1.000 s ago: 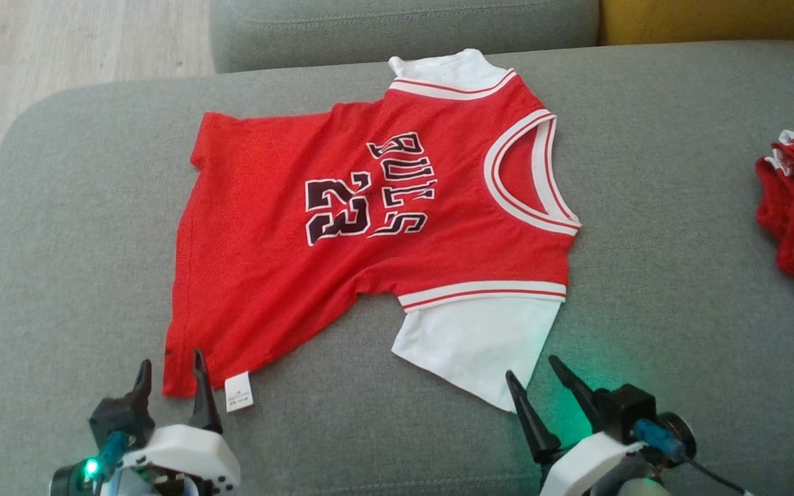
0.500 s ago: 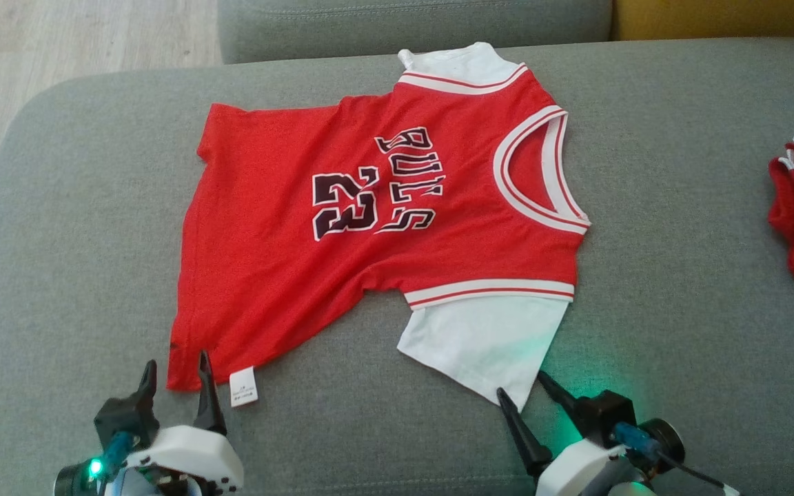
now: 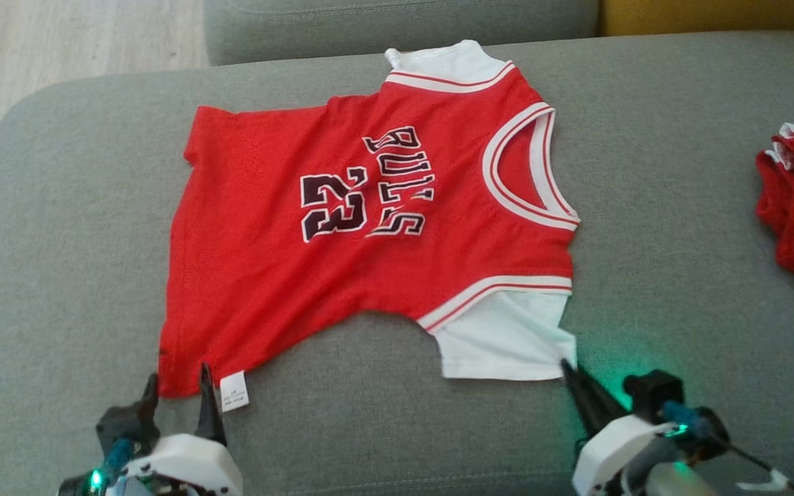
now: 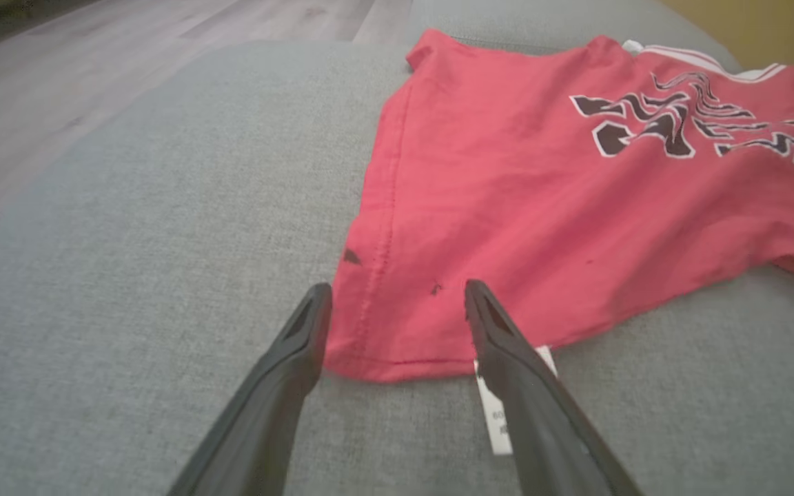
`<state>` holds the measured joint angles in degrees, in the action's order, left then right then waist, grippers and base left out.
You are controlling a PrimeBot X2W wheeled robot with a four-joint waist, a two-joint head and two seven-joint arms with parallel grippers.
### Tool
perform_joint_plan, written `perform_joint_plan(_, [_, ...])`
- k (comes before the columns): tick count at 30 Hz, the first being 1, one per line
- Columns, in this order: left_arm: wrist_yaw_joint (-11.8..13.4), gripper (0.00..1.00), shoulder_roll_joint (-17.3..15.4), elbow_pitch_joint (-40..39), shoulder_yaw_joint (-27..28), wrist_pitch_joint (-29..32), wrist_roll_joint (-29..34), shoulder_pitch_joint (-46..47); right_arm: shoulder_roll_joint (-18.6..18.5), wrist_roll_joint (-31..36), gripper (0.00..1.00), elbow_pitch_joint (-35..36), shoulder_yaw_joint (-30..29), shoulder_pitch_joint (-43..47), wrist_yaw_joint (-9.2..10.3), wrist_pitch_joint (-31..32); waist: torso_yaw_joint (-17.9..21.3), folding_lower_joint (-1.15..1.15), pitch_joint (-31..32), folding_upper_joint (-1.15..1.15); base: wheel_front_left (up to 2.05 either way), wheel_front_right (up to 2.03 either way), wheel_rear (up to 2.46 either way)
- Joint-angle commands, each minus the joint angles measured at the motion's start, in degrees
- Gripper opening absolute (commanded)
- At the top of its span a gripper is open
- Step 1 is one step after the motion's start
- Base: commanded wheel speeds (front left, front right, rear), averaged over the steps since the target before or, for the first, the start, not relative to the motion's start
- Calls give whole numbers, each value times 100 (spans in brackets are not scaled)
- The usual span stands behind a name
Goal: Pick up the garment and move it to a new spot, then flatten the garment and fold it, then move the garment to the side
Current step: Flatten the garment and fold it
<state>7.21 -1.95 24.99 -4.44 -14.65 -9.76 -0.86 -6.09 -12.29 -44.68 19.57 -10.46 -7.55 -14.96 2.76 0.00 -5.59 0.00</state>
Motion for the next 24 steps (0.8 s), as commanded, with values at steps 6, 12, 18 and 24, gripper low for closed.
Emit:
perform_joint_plan(6, [-45,100,-93,208,164,-35,-167,211,-113,33,0,261,-127,-73,6,-2,125,0,-21,0,0,0,0])
perform_joint_plan(12, [78,100,-93,350,374,-35,-195,265,-92,92,0,460,-413,-77,6,-3,246,0,-103,0,0,0,0])
perform_joint_plan(18, [110,100,-93,652,497,-35,-278,344,-145,175,0,648,-699,-80,6,-3,311,0,-176,0,0,0,0])
perform_joint_plan(24, [139,100,-93,828,529,-35,-309,415,-120,221,0,803,-876,-74,6,-3,318,0,-195,0,0,0,0])
